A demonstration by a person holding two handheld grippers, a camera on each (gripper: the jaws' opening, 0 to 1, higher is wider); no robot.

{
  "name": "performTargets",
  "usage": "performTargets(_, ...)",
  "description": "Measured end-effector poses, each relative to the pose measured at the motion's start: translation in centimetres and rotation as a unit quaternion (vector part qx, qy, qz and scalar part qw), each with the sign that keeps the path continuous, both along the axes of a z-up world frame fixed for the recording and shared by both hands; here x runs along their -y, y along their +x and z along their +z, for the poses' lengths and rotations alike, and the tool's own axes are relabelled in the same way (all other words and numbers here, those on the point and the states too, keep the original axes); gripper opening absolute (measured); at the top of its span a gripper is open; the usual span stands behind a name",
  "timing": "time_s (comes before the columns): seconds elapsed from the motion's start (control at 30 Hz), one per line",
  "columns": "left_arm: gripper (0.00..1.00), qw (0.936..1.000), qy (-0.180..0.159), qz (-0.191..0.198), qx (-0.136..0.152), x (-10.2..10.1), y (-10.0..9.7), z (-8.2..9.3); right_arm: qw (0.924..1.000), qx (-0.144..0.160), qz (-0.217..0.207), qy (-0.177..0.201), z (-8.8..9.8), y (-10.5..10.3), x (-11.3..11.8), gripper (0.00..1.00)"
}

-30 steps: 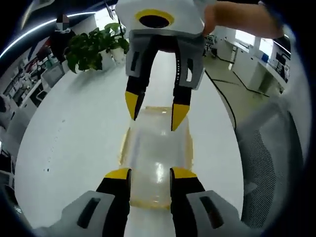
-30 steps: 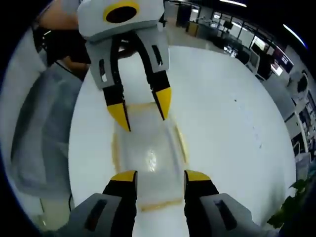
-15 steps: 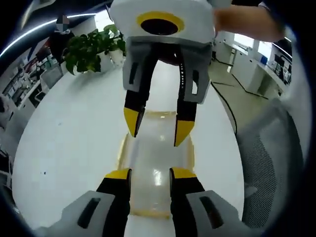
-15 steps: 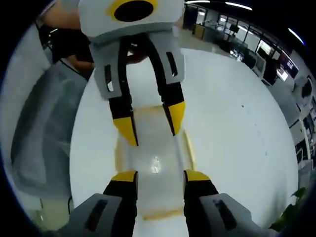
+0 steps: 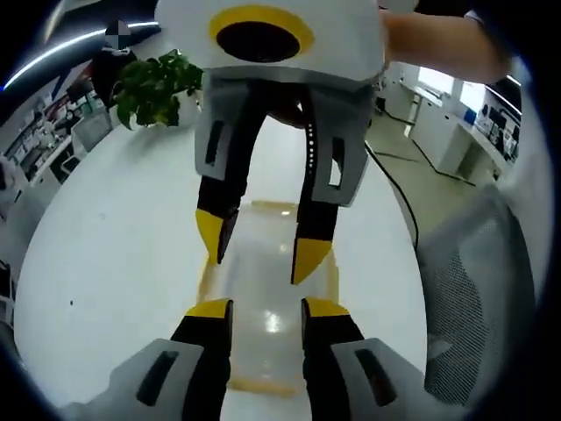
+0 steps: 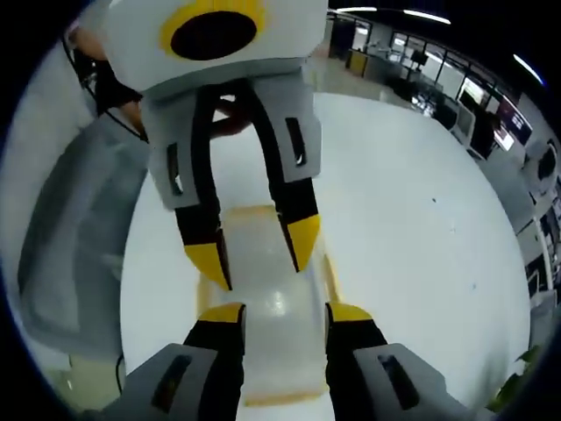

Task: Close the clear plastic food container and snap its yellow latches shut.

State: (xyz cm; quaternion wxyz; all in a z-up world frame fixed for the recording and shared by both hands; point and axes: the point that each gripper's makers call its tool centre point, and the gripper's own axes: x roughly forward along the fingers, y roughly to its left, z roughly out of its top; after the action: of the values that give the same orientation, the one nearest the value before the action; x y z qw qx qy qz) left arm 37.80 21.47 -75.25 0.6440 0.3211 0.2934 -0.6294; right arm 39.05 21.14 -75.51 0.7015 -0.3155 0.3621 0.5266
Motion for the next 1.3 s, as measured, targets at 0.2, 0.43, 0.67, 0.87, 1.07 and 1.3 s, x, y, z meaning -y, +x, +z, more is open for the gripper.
performTargets(0.2,0.34,1.0,-0.004,0.003,-0.008,0.1,-0.5,-0.1,1.0,0.002,0.007,0.0,0.2,0.4,-0.2,0.35)
performTargets(0.43,0.4,0.9997,-0.004,0.012,-0.019,0.2,-1.1,0.0,0.9999,0.001,0.012,0.0,0.1,1.0,-0.2,0.36)
performTargets(0.67,0.43,0.9998,0.003,0.008,-0.016,0.0,-1.7,-0.4,0.9998,-0.002,0.017,-0.002,-0.1,1.1,-0.3,0.38)
performTargets(0.87,0.45,0.9999,0.009,0.003,-0.01,-0.1,-2.3,-0.8,0.9998,-0.004,0.017,-0.001,-0.3,1.6,-0.4,0.4)
performTargets(1.07,0.45,0.999,0.021,-0.018,0.033,-0.1,-2.4,-1.0,0.9996,-0.013,0.026,0.0,-0.6,1.7,-0.4,0.4)
performTargets(1.3,0.44,0.9989,0.018,-0.005,0.044,0.1,-2.5,-1.2,0.999,-0.034,0.028,0.003,-0.9,2.0,-0.3,0.43)
